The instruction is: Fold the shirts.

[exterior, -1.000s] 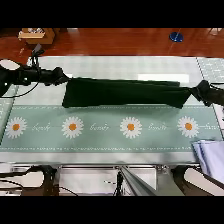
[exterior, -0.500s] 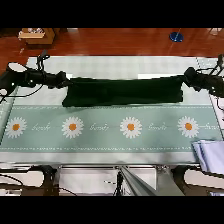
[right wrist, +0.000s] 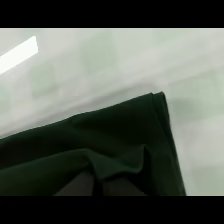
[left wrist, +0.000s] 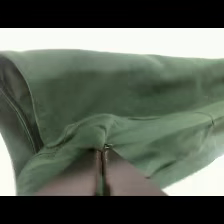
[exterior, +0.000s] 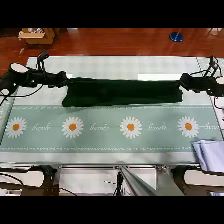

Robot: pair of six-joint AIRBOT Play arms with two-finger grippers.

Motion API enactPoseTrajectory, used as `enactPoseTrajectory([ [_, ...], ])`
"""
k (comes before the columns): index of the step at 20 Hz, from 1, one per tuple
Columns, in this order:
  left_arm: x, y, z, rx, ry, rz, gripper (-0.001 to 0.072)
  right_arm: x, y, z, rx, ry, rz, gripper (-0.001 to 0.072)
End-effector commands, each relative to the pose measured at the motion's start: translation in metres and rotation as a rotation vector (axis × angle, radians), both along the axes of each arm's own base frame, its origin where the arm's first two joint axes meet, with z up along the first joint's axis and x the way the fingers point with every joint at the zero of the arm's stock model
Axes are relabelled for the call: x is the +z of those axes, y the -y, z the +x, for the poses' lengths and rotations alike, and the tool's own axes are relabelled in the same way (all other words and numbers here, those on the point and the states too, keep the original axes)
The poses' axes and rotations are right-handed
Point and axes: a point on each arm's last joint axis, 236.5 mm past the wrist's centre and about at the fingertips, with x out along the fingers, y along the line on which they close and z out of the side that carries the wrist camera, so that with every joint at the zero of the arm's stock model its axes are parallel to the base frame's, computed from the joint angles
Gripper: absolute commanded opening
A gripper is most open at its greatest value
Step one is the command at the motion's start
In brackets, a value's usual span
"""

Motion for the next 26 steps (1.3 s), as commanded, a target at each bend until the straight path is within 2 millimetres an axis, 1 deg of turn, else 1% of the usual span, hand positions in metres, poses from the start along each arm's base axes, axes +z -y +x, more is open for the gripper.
enactPoseTrajectory([
  [1, 0.000, -0.001, 0.003, 0.007, 0.012, 0.007, 0.0369, -0.003, -0.002, -0.004, 0.020, -0.021, -0.007, 0.0374],
  [2, 0.001, -0.004, 0.004, 0.015, 0.014, 0.008, 0.0556, 0.001, 0.000, -0.004, 0.019, -0.015, -0.007, 0.0411],
  [3, 0.001, -0.011, 0.005, 0.025, 0.013, 0.012, 0.0622, 0.008, 0.005, -0.004, 0.006, 0.001, -0.012, 0.0411],
  [4, 0.001, -0.019, 0.004, 0.032, 0.013, 0.023, 0.0622, 0.017, 0.012, -0.004, -0.008, 0.020, -0.021, 0.0411],
  [6, 0.000, -0.034, -0.002, 0.033, -0.002, 0.040, 0.0621, 0.036, 0.035, -0.007, -0.057, 0.054, -0.049, 0.0411],
  [7, 0.000, -0.038, -0.008, 0.022, -0.020, 0.042, 0.0621, 0.040, 0.047, -0.013, -0.085, 0.048, -0.056, 0.0412],
  [8, -0.001, -0.040, -0.014, 0.005, -0.041, 0.040, 0.0622, 0.037, 0.057, -0.022, -0.100, 0.019, -0.056, 0.0441],
  [9, -0.004, -0.040, -0.022, -0.018, -0.066, 0.044, 0.0621, 0.028, 0.064, -0.033, -0.108, -0.033, -0.046, 0.0514],
  [10, -0.008, -0.041, -0.029, -0.042, -0.088, 0.056, 0.0621, 0.017, 0.067, -0.044, -0.105, -0.089, -0.037, 0.0556],
  [11, -0.010, -0.040, -0.035, -0.060, -0.105, 0.063, 0.0621, 0.005, 0.066, -0.055, -0.092, -0.141, -0.010, 0.0573],
  [12, -0.010, -0.039, -0.038, -0.071, -0.115, 0.058, 0.0621, -0.005, 0.063, -0.061, -0.086, -0.179, 0.025, 0.0611],
  [14, -0.010, -0.037, -0.040, -0.078, -0.122, 0.052, 0.0621, -0.023, 0.052, -0.064, -0.055, -0.220, 0.088, 0.0611],
  [16, -0.010, -0.037, -0.041, -0.080, -0.124, 0.051, 0.0619, -0.035, 0.044, -0.059, -0.059, -0.228, 0.145, 0.0612],
  [20, -0.010, -0.037, -0.041, -0.080, -0.124, 0.051, 0.0610, -0.047, 0.030, -0.039, -0.085, -0.191, 0.226, 0.0611],
  [21, -0.010, -0.036, -0.041, -0.082, -0.124, 0.051, 0.0610, -0.050, 0.024, -0.034, -0.088, -0.187, 0.234, 0.0610],
  [23, -0.011, -0.032, -0.041, -0.090, -0.124, 0.053, 0.0609, -0.061, 0.006, -0.029, -0.053, -0.200, 0.227, 0.0609],
  [24, -0.011, -0.029, -0.041, -0.095, -0.122, 0.054, 0.0609, -0.067, -0.006, -0.027, -0.026, -0.209, 0.222, 0.0597],
  [25, -0.011, -0.026, -0.041, -0.102, -0.121, 0.055, 0.0609, -0.073, -0.019, -0.026, 0.009, -0.215, 0.210, 0.0555],
  [26, -0.011, -0.023, -0.041, -0.109, -0.120, 0.056, 0.0609, -0.074, -0.028, -0.023, 0.038, -0.209, 0.191, 0.0382],
])
